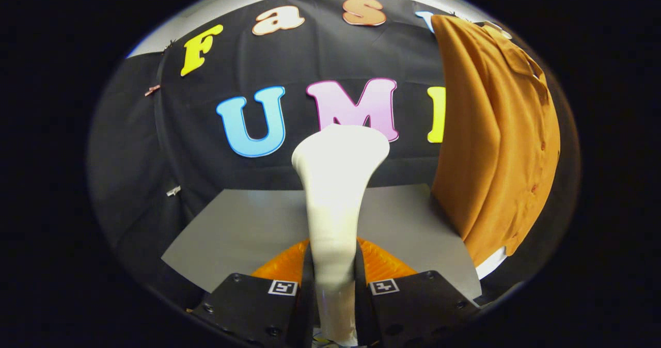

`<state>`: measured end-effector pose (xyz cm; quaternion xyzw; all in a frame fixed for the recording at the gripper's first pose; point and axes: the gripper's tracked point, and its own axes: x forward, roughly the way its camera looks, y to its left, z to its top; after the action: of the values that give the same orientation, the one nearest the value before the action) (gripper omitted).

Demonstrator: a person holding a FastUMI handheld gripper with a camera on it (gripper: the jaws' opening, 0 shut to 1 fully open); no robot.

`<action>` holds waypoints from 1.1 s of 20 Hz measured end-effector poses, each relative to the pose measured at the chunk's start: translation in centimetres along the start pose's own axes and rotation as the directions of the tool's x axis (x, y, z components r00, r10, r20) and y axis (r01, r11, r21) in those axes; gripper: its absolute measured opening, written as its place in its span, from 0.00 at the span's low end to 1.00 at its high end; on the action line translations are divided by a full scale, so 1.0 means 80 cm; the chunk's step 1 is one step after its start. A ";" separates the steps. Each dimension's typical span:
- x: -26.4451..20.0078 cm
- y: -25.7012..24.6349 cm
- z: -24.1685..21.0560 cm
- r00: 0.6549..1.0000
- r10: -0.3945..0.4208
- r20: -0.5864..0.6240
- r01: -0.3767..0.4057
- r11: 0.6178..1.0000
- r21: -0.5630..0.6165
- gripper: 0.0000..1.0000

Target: Iron the clothes twice with a garment steamer, once on the left side and once on the right side.

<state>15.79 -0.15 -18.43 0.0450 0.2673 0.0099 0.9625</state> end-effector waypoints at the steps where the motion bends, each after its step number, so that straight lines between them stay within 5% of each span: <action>1: -0.011 0.000 0.003 1.000 -0.001 0.022 0.001 1.000 0.007 0.36; 11: -0.141 0.034 0.047 0.963 0.051 0.265 -0.059 0.998 0.023 0.35; 22: -0.240 -0.087 0.071 0.923 -0.123 0.365 0.100 0.992 0.083 0.35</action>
<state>2.21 -8.38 -4.35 0.0611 0.0839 -0.0620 0.9927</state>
